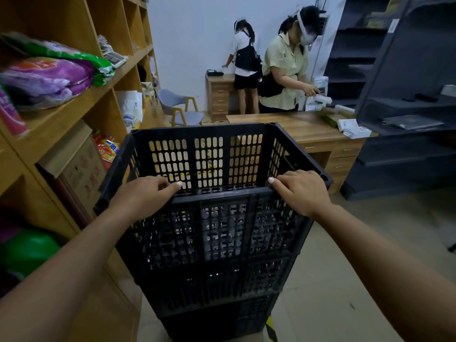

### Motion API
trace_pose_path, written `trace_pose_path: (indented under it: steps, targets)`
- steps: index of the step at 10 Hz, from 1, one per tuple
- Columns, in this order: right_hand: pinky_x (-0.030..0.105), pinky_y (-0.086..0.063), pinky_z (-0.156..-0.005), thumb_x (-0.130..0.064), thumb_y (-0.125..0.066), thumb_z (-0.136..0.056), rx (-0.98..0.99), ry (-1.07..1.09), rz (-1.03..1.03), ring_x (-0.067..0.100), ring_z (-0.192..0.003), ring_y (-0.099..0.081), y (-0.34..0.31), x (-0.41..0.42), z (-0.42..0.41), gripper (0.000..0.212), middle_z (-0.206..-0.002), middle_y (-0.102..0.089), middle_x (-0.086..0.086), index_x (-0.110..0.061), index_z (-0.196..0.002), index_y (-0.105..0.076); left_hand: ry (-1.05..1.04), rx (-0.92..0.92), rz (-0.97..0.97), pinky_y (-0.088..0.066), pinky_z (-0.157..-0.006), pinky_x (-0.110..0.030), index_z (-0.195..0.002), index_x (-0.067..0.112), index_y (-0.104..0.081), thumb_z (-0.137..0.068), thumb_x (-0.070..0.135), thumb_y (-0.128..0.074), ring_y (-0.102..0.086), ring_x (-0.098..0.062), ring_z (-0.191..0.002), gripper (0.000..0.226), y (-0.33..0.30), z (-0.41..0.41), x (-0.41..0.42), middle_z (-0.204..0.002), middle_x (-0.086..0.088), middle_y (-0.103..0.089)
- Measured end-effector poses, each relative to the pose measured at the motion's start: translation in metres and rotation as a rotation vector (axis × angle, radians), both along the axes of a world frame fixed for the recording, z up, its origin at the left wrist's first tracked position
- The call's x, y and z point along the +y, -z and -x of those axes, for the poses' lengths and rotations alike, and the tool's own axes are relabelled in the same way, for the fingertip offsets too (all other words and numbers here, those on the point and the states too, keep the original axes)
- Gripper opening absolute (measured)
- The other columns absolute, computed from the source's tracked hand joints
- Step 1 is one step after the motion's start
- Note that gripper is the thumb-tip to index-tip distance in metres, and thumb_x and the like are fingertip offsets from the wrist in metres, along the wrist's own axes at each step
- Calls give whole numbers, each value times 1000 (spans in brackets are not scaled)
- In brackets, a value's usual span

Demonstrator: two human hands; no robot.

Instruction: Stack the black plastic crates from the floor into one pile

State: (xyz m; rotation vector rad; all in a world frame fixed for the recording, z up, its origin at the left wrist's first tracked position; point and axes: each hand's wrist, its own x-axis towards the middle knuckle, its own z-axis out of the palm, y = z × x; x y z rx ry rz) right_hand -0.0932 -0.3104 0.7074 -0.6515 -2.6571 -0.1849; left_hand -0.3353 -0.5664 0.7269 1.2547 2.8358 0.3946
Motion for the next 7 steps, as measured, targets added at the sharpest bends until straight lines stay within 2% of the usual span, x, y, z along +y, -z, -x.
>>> trace_pose_path:
  steps: [1,2,3,4,5,6,7]
  targets:
    - [30,-20,-65,-57,-12,-95,-11,26,-12,14,-68,-48,0,0,3,51,-71,-57,-8,-33,-66,-47,-8,-32,-27,-53,-71,-37,-95,27,-64,-87,72,-30,-60,-14,-74,57,3,1,1,-81,3,-65]
    - [32,-27,-70,-59,-10,-93,-33,56,-6,17,-85,-57,-1,-1,1,61,-82,-62,-8,-29,-76,-60,-7,-47,-75,-53,-73,-40,-94,25,-65,-86,73,-31,-60,-15,-76,59,4,4,1,-85,3,-65]
    - [38,-35,-90,-60,-8,-92,-118,84,37,21,-109,-55,-5,-4,0,68,-108,-66,-2,-30,-105,-67,14,-63,-75,-52,-74,-37,-98,22,-65,-87,71,-31,-60,-17,-80,61,4,3,0,-91,1,-66]
    - [44,-30,-105,-56,-17,-96,-140,142,112,24,-126,-44,-10,-12,-4,57,-129,-58,3,-27,-127,-56,-25,15,37,-49,-72,-36,-97,19,-65,-89,70,-27,-61,-22,-83,64,-3,0,0,-92,-3,-67]
    - [41,-31,-108,-54,-28,-97,-53,108,171,23,-130,-42,-18,-29,-21,53,-135,-54,5,-23,-135,-49,-20,211,81,-48,-67,-33,-79,18,-62,-90,68,-26,-58,-20,-69,63,-17,-12,3,-74,-1,-63]
    - [36,-34,-106,-50,-41,-95,22,57,178,19,-128,-44,-37,-40,-65,49,-134,-55,2,-23,-136,-48,28,321,-4,-51,-63,-31,-71,18,-60,-92,65,-28,-58,-20,-62,61,-36,-36,24,-68,-1,-61]
    - [32,-37,-101,-47,-48,-93,77,113,138,16,-124,-46,-62,-42,-126,45,-129,-58,-2,-25,-132,-52,63,264,-78,-48,-59,-29,-66,15,-57,-92,64,-24,-57,-22,-59,65,-56,-72,63,-65,-2,-59]
